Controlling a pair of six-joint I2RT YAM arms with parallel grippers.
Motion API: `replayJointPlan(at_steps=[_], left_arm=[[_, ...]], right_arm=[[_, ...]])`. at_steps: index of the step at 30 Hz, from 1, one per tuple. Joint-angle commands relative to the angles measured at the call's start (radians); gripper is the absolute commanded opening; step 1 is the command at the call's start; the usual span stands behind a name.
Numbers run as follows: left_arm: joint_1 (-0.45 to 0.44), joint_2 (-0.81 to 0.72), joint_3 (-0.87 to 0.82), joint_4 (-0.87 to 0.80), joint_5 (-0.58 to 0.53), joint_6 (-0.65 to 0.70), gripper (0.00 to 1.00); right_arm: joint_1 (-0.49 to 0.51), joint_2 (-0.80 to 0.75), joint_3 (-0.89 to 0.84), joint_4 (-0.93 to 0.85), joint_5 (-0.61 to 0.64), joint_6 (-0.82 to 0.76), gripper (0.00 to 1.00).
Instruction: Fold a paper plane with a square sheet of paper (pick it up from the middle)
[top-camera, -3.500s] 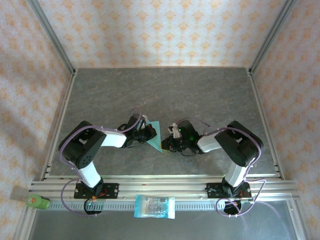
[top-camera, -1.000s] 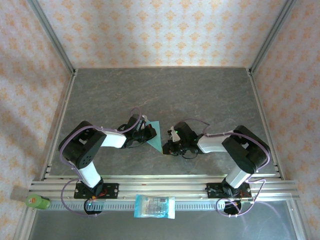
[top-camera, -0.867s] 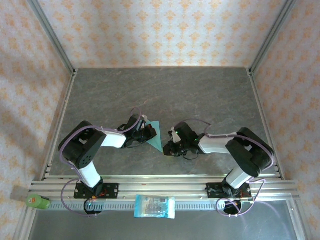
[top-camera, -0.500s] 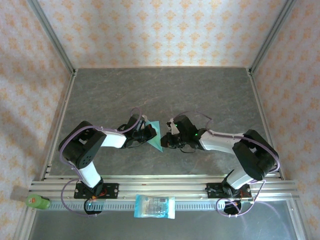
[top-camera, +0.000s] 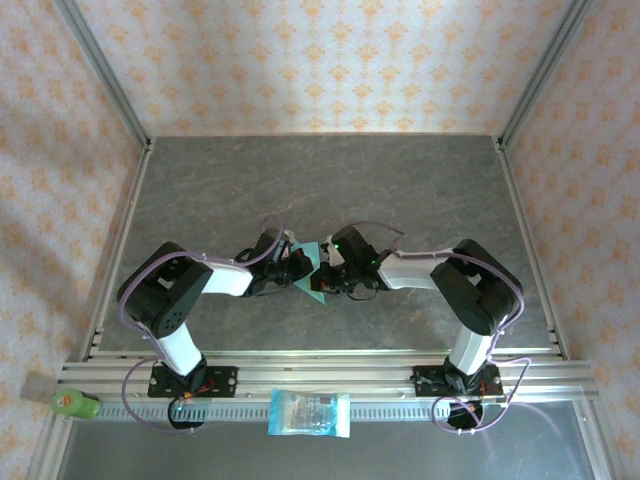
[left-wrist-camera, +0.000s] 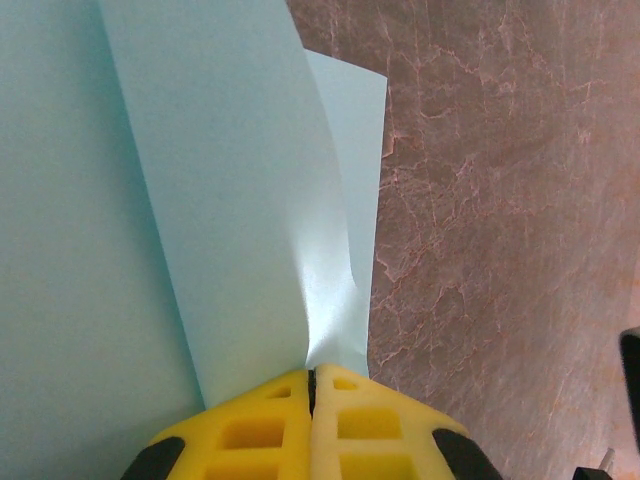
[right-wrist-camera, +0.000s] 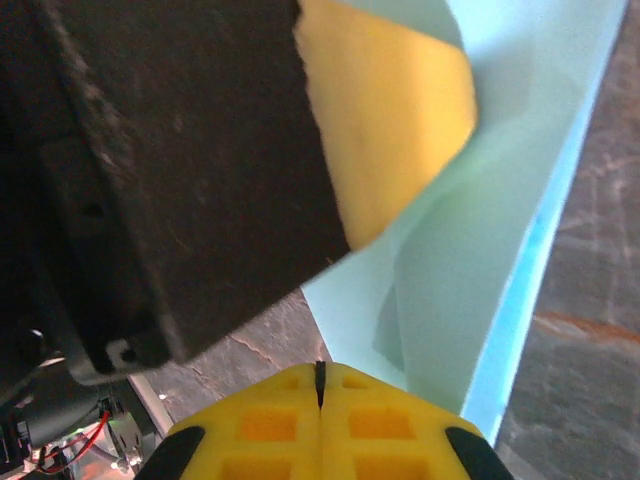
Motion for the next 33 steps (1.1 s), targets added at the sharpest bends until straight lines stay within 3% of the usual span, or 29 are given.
replayJointPlan(at_steps=[1, 18, 33], left_arm=[[-0.008, 0.017, -0.031, -0.077, -0.043, 0.023, 0.06], [-0.006, 0.026, -0.032, -0.080, -0.047, 0.028, 0.05], [-0.006, 0.030, -0.039, -0.066, -0.060, 0.014, 0.05]], right_arm=[[0.007, 0.010, 0.022, -0.005, 0.020, -0.010, 0.00], [0.007, 0.011, -0.156, -0.022, 0.024, -0.042, 0.00], [0.016, -0.136, -0.304, -0.047, -0.003, -0.051, 0.00]])
